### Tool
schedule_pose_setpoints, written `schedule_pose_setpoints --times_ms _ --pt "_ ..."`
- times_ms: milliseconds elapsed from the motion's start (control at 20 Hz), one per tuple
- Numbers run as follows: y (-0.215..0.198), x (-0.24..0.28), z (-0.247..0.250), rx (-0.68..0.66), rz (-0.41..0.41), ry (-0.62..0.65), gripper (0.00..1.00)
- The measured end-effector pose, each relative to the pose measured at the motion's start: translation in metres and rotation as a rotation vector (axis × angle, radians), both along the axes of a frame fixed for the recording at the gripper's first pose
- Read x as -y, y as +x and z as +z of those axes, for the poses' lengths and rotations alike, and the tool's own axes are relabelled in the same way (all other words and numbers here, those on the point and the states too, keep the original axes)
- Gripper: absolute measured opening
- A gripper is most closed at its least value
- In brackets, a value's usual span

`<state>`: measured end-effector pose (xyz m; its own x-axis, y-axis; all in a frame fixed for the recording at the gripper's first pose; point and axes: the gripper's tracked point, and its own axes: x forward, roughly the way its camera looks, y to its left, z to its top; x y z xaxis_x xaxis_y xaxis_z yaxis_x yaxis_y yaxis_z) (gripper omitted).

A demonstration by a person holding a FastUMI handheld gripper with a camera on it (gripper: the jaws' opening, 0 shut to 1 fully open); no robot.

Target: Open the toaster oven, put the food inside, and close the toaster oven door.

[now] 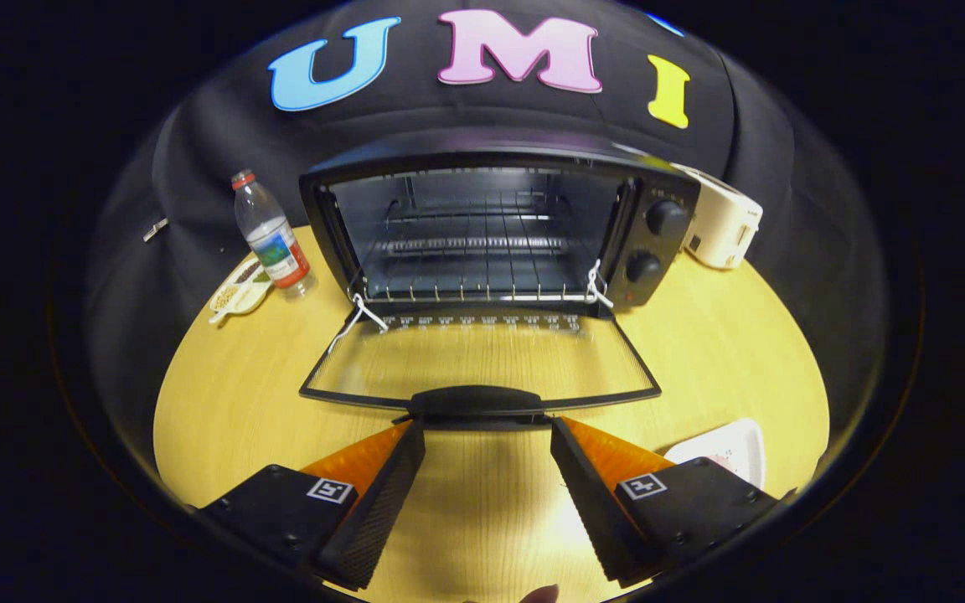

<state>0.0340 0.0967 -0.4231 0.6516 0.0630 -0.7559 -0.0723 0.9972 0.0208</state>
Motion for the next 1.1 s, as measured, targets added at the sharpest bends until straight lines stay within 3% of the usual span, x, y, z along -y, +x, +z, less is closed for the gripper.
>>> schedule_pose_setpoints --times_ms 250,550,800,1100 --pt "-0.012 0.012 0.003 -0.011 -0.011 0.022 0.99" --pt "-0.017 0.046 0.047 0.02 -0.021 0.076 0.99" --pt "-0.03 0.125 0.08 0.033 -0.039 0.055 0.99" --pt "-0.053 0.223 0.08 -0.064 -0.077 0.031 0.99"
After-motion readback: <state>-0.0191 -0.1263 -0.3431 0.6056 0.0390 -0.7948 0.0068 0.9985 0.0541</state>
